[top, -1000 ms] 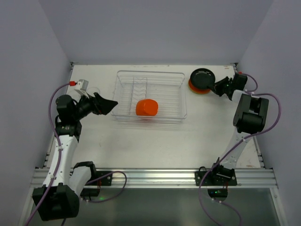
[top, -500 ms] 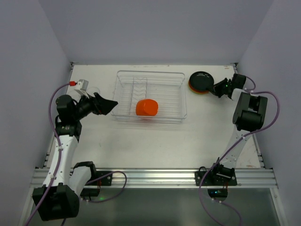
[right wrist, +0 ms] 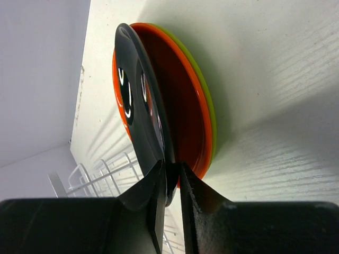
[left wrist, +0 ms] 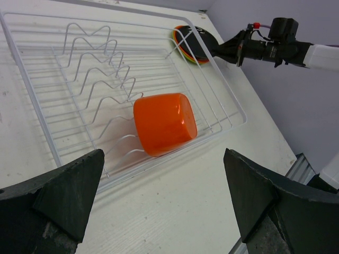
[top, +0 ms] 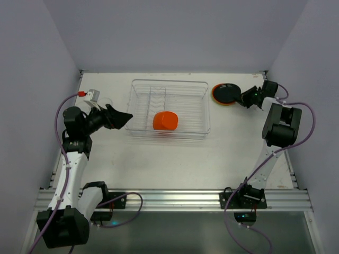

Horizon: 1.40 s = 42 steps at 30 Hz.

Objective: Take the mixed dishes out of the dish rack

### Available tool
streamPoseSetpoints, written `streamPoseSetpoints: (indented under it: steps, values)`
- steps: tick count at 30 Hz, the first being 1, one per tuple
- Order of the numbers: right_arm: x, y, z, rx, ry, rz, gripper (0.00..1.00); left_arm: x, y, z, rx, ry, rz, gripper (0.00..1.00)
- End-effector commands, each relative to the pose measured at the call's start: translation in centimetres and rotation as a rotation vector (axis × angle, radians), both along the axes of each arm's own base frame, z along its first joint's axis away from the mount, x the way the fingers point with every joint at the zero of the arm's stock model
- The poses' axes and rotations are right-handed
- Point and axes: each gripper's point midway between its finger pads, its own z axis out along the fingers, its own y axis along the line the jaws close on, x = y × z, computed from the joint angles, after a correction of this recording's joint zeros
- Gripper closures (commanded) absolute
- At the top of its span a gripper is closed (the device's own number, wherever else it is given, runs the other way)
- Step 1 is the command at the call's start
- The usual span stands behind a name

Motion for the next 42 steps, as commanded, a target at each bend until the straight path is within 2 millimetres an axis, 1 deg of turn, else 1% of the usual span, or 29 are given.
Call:
streamPoseSetpoints:
  steps: [1,3,7,9,10,12,13,15,16,18,21,24,28,30,31,33,35,36,38,39,40,42]
  values:
    - [0.8,0.1,0.7,-0.008,-0.013,0.009,0.80,0.0,0.1,0.7,-0.006,-0.036,0.006,0.00]
    - [0.7,0.2,0.7,-0.006,-0.011,0.014,0.76,0.1,0.1,0.7,-0.006,-0.036,0.004,0.00]
    - [0.5,0.5,0.6,-0.005,-0.006,0.028,0.72,0.1,0.1,0.7,-0.008,-0.033,0.001,0.00]
    - [0.4,0.5,0.6,-0.003,-0.003,0.030,0.68,0.0,0.0,0.8,-0.009,-0.035,-0.002,0.00]
    - [0.3,0.5,0.6,-0.005,0.000,0.032,0.63,0.0,0.0,0.8,-0.009,-0.035,-0.002,0.00]
    - [0.0,0.7,0.5,-0.005,0.004,0.038,0.59,0.0,0.0,0.7,-0.009,-0.034,-0.002,0.00]
    - [0.0,0.8,0.6,-0.009,-0.002,0.041,0.54,0.0,0.0,0.7,-0.010,-0.034,-0.003,0.00]
    - [-0.4,0.9,0.6,-0.008,-0.006,0.046,0.46,0.0,0.0,0.7,-0.011,-0.034,-0.006,0.00]
    - [-0.4,0.9,0.7,-0.011,-0.009,0.049,0.41,0.0,0.0,0.7,-0.011,-0.034,-0.004,0.00]
    - [-0.6,1.0,0.7,-0.010,-0.008,0.053,0.36,0.0,0.0,0.7,-0.012,-0.033,-0.006,0.00]
    - [-0.9,1.1,0.7,-0.014,-0.015,0.055,0.35,0.0,0.0,0.8,-0.012,-0.035,-0.006,0.00]
    - [-0.7,1.0,1.4,-0.035,-0.043,0.048,0.35,0.0,0.0,0.9,-0.012,-0.039,-0.006,0.00]
    - [-0.3,1.2,1.5,-0.045,-0.040,0.057,0.34,0.0,0.0,0.9,-0.013,-0.037,-0.006,0.00]
    - [0.1,1.1,2.1,-0.055,-0.042,0.052,0.34,0.0,0.0,0.9,-0.013,-0.037,-0.006,0.00]
    - [-0.1,1.1,1.9,-0.059,-0.021,0.053,0.34,0.0,0.0,0.9,-0.013,-0.037,-0.004,0.00]
    - [0.3,0.9,2.8,-0.069,-0.027,0.047,0.33,0.0,0.0,0.9,-0.013,-0.037,-0.004,0.00]
    - [0.1,1.0,3.0,-0.077,-0.002,0.048,0.29,0.0,0.1,0.9,-0.013,-0.037,-0.004,0.00]
    - [0.3,0.7,3.6,-0.097,-0.006,0.037,0.26,0.0,0.1,0.9,-0.013,-0.040,-0.004,0.00]
    - [0.0,0.8,3.7,-0.111,0.021,0.037,0.23,0.0,0.1,0.9,-0.014,-0.038,-0.004,0.00]
    - [0.3,0.7,4.1,-0.118,0.024,0.035,0.20,-0.1,0.1,0.9,-0.014,-0.039,-0.004,0.00]
    - [-0.2,0.7,3.6,-0.120,0.066,0.034,0.18,-0.1,0.1,0.9,-0.015,-0.038,-0.005,0.00]
    - [0.0,0.7,3.6,-0.115,0.090,0.044,0.14,-0.1,0.1,0.9,-0.014,-0.041,-0.004,0.00]
